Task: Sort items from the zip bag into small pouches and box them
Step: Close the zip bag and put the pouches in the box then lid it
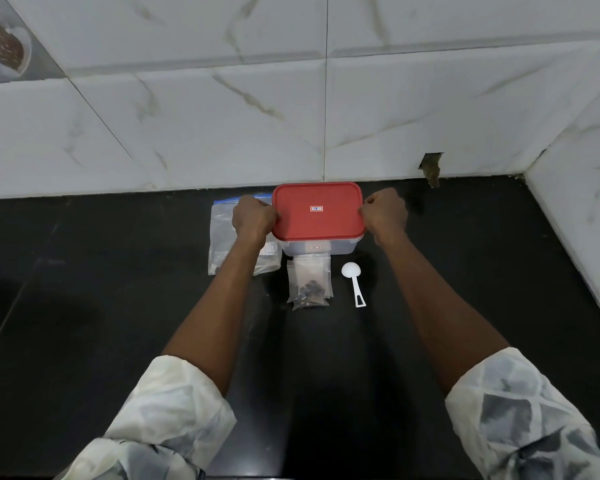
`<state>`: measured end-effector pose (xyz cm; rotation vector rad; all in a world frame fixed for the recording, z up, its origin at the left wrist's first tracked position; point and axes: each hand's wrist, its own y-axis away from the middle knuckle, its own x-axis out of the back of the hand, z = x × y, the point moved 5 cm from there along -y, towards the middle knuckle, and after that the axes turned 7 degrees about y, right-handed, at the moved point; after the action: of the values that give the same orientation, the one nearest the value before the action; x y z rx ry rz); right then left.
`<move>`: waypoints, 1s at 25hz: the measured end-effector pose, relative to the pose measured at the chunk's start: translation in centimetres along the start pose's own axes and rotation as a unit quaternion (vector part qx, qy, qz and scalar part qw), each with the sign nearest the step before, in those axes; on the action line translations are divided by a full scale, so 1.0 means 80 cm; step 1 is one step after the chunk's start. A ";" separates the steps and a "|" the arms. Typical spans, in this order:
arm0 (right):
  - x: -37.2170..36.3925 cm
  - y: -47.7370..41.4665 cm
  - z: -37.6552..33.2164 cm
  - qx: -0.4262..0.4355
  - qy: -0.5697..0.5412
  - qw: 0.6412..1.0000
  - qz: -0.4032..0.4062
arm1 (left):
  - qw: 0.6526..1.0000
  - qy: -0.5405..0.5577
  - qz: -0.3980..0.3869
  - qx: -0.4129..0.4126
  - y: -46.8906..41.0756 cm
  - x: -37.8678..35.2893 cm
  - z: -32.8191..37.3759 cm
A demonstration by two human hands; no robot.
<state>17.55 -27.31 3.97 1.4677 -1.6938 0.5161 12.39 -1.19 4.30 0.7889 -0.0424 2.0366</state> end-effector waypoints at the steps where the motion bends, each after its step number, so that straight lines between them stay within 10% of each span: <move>1: 0.001 -0.002 0.000 -0.005 -0.005 1.000 -0.004 | 1.000 -0.007 0.000 -0.002 0.000 0.001 0.003; 18: 0.005 0.021 -0.005 0.061 -0.142 0.988 -0.002 | 0.994 0.107 -0.003 0.003 0.008 0.021 -0.005; 25: 0.023 0.106 -0.036 0.176 -0.226 0.958 0.000 | 0.935 0.345 0.042 0.070 0.066 0.091 -0.031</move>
<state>10.37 -24.28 8.78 1.9561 -2.0262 0.5288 4.33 2.07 7.75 0.1181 0.4787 2.3112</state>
